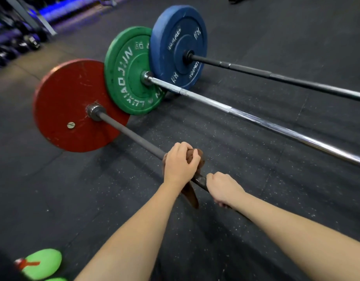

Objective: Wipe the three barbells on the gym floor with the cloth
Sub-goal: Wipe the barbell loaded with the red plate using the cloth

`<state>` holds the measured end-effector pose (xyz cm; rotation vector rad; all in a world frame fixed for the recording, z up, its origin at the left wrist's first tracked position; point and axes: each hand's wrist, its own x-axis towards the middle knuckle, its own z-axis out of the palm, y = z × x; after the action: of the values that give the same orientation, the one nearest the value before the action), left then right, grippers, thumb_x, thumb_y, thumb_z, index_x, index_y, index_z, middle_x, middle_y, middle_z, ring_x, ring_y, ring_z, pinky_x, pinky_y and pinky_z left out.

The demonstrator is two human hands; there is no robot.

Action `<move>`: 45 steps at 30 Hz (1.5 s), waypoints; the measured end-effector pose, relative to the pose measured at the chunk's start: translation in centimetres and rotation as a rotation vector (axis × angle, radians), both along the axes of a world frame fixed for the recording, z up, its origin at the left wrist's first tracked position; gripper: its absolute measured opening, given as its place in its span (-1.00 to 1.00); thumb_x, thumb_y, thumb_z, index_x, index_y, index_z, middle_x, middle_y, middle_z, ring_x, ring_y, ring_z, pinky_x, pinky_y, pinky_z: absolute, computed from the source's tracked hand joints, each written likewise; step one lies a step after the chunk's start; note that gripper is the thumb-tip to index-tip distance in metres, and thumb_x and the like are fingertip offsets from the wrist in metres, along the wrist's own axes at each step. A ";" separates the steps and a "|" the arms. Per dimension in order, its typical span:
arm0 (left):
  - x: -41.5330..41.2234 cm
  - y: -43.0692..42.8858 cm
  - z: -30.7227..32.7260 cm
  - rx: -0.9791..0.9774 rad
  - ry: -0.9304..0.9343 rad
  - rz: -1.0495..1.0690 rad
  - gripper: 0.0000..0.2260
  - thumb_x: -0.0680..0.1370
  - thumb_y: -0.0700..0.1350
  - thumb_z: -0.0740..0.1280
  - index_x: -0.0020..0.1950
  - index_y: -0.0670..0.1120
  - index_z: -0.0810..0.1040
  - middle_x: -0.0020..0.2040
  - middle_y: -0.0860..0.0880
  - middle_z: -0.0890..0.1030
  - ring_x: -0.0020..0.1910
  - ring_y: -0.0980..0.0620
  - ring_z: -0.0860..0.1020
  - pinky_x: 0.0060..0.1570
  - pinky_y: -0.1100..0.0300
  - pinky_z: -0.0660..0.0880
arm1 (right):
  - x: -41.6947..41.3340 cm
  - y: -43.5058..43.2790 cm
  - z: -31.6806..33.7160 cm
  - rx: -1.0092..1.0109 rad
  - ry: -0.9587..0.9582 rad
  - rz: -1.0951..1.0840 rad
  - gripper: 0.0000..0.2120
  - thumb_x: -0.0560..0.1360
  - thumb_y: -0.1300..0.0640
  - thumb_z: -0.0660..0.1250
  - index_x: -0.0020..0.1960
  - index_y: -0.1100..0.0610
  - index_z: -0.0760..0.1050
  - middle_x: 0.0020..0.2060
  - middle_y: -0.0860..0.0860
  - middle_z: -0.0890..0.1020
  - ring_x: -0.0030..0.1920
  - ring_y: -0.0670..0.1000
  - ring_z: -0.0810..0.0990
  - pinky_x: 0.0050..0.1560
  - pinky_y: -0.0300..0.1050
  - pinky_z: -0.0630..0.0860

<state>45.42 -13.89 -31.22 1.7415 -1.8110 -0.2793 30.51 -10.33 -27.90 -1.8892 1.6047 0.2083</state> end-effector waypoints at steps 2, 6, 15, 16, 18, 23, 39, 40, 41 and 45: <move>1.3 -1.0 0.8 0.064 -0.094 -0.053 -0.87 0.62 0.12 0.19 -0.04 0.09 0.38 -0.08 0.11 0.47 -0.07 0.08 0.47 0.11 -0.01 0.48 | -0.3 0.3 -0.2 -0.068 -0.006 0.015 -0.80 0.65 0.30 0.07 0.15 0.23 0.45 -0.25 0.06 0.52 -0.27 0.11 0.62 -0.17 -0.01 0.59; 5.6 -3.4 1.8 0.192 -0.280 -0.196 -0.75 0.65 0.17 0.15 0.12 0.02 0.45 0.06 0.04 0.48 0.06 0.00 0.49 0.18 -0.10 0.48 | -0.6 0.6 -0.8 -0.134 0.015 0.039 -0.86 0.60 0.32 0.05 0.04 0.15 0.34 -0.21 0.07 0.43 -0.16 0.18 0.48 -0.15 0.01 0.41; 8.9 -4.9 0.9 0.093 -0.374 -0.448 -0.62 0.63 0.20 0.14 0.17 -0.06 0.51 0.08 -0.05 0.53 0.02 -0.08 0.48 0.11 -0.13 0.48 | 0.1 0.9 -1.0 -0.171 0.131 0.056 -0.88 0.60 0.31 0.07 0.08 0.15 0.31 -0.24 0.05 0.39 -0.19 0.19 0.46 -0.19 0.03 0.45; 8.8 -4.9 0.2 0.024 -0.362 -0.425 -0.64 0.63 0.16 0.15 0.15 -0.08 0.53 0.06 -0.07 0.55 0.00 -0.09 0.49 0.08 -0.13 0.49 | 0.3 1.0 -1.1 -0.173 0.153 0.041 -0.88 0.60 0.31 0.06 0.06 0.13 0.29 -0.22 0.05 0.43 -0.18 0.19 0.46 -0.17 0.03 0.46; 8.8 -5.0 -0.8 -0.047 -0.344 -0.411 -0.66 0.62 0.13 0.16 0.13 -0.10 0.55 0.04 -0.07 0.55 -0.02 -0.09 0.49 0.06 -0.10 0.48 | 0.9 1.0 -1.1 -0.179 0.179 -0.008 -0.82 0.63 0.27 0.02 0.14 0.12 0.33 -0.12 0.07 0.54 -0.16 0.20 0.46 -0.11 0.03 0.48; 9.2 -5.1 -1.3 -0.060 -0.282 -0.393 -0.67 0.62 0.11 0.19 0.14 -0.11 0.54 0.09 -0.09 0.54 0.03 -0.09 0.47 0.11 -0.05 0.43 | 4.5 -1.3 -0.7 -0.174 0.154 -0.043 -0.73 0.68 0.19 0.03 0.33 0.13 0.37 -0.02 0.07 0.60 -0.16 0.18 0.52 -0.13 0.00 0.48; 13.4 -8.2 -1.2 -0.136 0.048 -0.064 -0.74 0.61 0.00 0.20 0.03 -0.17 0.55 -0.05 -0.09 0.59 -0.07 -0.11 0.56 0.01 -0.15 0.53 | 6.1 -1.2 -1.4 -0.229 0.278 0.026 -0.77 0.47 0.42 0.18 -0.02 0.14 0.26 -0.31 0.00 0.38 -0.30 0.12 0.44 -0.28 -0.02 0.41; 13.3 -8.2 -1.2 -0.159 0.047 -0.066 -0.74 0.60 0.01 0.21 0.01 -0.16 0.55 -0.08 -0.08 0.59 -0.09 -0.11 0.56 -0.01 -0.14 0.54 | 6.2 -1.3 -1.4 -0.226 0.278 0.030 -0.77 0.47 0.42 0.17 -0.04 0.13 0.25 -0.31 0.00 0.36 -0.30 0.10 0.43 -0.26 -0.02 0.41; 13.0 -8.1 -1.3 -0.176 0.045 -0.070 -0.74 0.59 0.02 0.23 -0.01 -0.16 0.55 -0.10 -0.06 0.59 -0.11 -0.10 0.56 -0.02 -0.11 0.53 | 6.2 -1.4 -1.5 -0.221 0.283 0.033 -0.78 0.48 0.42 0.16 -0.04 0.13 0.24 -0.30 0.00 0.35 -0.32 0.08 0.40 -0.25 -0.01 0.41; 11.1 -7.0 -1.7 -0.210 0.029 -0.067 -0.71 0.57 0.11 0.28 -0.04 -0.12 0.53 -0.12 0.01 0.57 -0.13 -0.02 0.54 -0.02 0.03 0.42 | 6.4 -2.7 -1.7 -0.159 0.250 0.053 -0.80 0.51 0.43 0.12 -0.04 0.14 0.25 -0.29 0.01 0.40 -0.28 0.11 0.47 -0.33 -0.06 0.37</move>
<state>56.55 -20.91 -32.92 1.5263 -1.8101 -0.1354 36.92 -13.02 -29.60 -2.0965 1.7816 0.3616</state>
